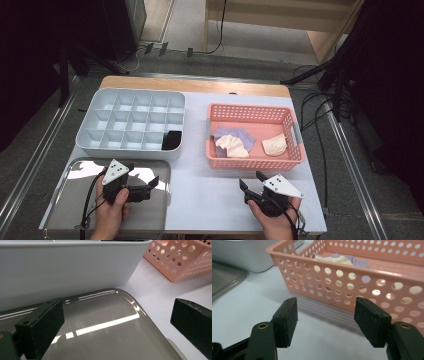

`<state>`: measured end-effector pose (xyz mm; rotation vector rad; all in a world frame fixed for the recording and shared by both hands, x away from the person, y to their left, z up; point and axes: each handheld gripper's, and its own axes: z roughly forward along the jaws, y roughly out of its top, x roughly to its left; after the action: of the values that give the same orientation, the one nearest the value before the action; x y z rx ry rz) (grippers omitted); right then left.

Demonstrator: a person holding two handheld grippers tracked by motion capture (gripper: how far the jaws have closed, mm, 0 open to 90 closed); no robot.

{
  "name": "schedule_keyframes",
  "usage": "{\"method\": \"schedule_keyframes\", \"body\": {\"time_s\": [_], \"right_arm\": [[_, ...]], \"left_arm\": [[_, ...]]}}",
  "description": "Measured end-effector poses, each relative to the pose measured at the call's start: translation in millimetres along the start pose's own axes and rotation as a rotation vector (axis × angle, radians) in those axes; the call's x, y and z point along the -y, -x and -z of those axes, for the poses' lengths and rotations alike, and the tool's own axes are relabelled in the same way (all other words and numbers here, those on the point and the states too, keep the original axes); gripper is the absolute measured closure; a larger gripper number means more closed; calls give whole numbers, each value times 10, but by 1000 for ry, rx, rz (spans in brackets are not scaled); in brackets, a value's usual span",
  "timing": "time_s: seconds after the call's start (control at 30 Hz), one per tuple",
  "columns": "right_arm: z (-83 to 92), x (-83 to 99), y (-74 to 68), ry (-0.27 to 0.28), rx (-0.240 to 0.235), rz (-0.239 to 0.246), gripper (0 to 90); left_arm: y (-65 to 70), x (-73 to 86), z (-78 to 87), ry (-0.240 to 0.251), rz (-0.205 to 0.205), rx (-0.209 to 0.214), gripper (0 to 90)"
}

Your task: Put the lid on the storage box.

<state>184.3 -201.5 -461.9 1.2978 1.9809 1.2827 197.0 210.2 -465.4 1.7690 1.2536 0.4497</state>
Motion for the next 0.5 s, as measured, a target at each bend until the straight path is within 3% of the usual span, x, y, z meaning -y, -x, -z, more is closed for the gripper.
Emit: {"method": "schedule_keyframes", "body": {"time_s": [0.1,0.27,0.5], "right_arm": [[7,-37,-7,5,0,-6,357],[24,-90,26,10,-4,-14,373],[46,-193,84,29,4,-28,376]], "left_arm": [[-8,15,-28,-4,18,9,0],[33,34,-36,-8,-22,26,1],[43,38,-60,-17,-29,17,1]]}}
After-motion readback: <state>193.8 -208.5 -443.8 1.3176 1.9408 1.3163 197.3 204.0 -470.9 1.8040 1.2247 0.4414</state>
